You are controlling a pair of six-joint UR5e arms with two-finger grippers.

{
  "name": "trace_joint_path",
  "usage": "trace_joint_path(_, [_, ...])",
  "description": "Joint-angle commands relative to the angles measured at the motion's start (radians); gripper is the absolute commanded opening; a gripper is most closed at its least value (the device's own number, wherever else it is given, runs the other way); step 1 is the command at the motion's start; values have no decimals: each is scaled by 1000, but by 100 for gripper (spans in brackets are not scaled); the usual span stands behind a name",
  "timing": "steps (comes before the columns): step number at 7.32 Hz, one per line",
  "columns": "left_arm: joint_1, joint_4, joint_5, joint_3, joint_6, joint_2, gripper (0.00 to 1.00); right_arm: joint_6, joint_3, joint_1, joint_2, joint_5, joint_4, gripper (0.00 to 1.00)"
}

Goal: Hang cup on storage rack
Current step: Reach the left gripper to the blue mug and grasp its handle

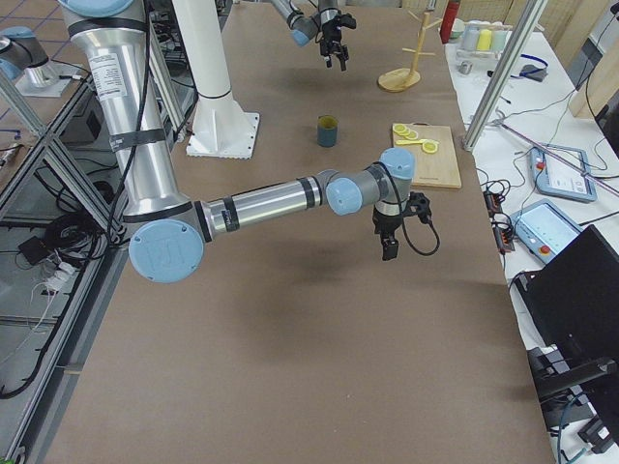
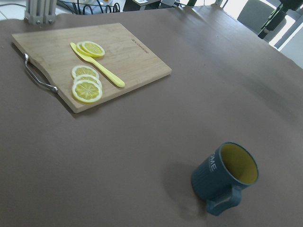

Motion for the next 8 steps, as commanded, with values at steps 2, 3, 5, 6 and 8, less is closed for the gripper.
trace_joint_path(2, [132, -18, 151, 4, 71, -18, 98, -2, 7, 9, -19, 0, 1, 100])
trace_joint_path(3, [225, -25, 306, 4, 132, -21, 97, -2, 11, 12, -27, 0, 3, 100])
trace_joint_path(5, [358, -35, 527, 58, 250, -91, 91, -2, 10, 15, -28, -2, 3, 100])
trace_joint_path(6, [365, -65, 539, 104, 255, -111, 91, -4, 10, 20, -33, -2, 3, 100])
trace_joint_path(8, [370, -224, 555, 225, 337, -129, 92, -38, 4, 27, -38, -2, 1, 100])
